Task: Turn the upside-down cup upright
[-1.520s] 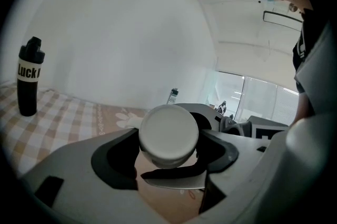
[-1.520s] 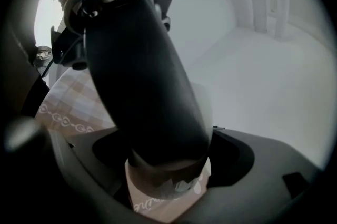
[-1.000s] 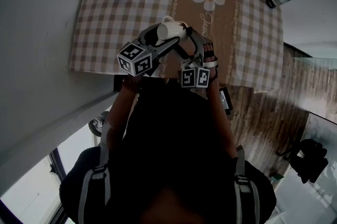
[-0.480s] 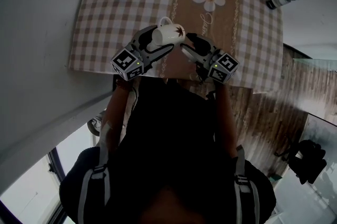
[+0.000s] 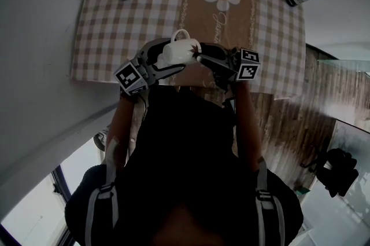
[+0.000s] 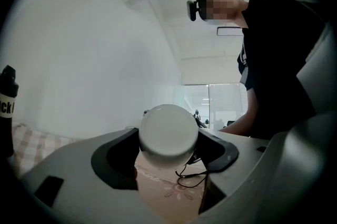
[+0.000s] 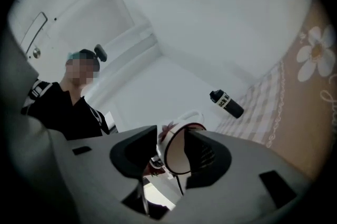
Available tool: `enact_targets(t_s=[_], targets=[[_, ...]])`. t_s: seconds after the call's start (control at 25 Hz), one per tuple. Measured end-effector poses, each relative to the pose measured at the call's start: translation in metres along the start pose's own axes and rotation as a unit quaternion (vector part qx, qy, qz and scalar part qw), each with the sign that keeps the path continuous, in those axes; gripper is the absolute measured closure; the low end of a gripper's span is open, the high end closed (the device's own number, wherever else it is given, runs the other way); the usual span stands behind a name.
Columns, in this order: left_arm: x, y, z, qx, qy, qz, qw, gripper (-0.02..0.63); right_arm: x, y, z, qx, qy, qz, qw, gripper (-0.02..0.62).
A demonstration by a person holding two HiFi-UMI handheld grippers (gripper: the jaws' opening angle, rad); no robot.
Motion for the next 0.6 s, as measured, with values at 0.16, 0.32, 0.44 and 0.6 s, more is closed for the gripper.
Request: enact_targets(t_s=[0.16,0.32,0.44,0.6], targets=[[-0.006,-0.002,0.006,-0.006,-0.017,-0.016,0.9997,0.258,0.000,-0.002,-0.004,0.019,-0.008,0.009,1.000,0.478],[-0.007,0.001,0.010,0.012,-0.020,-0.045,0.9987,0.258,0.007,-0.007,-0.007,0.029,-0.037,0.048,0.998,0.502],[-0.006,0.006,0.009,0.035,-0.026,-0.055,0.9976,0.258,0.011,-0.015,-0.007,0.039,-0.045,0.054,0.997,0.523],[-0.004,0.012,-0.005,0.086,-0.063,-0.033,0.9937,0.258,0.015,-0.023,-0.009,0.059,-0.015,0.028,0.998,0.551]])
Point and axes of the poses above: the fingertips, and each gripper's own axes: y backward along the fingers, x to its left, z out of its top, the point moved 9 cm from there along y, backward along the fingers, and after that the axes turned 5 degrees about y, right-handed, at the moved point
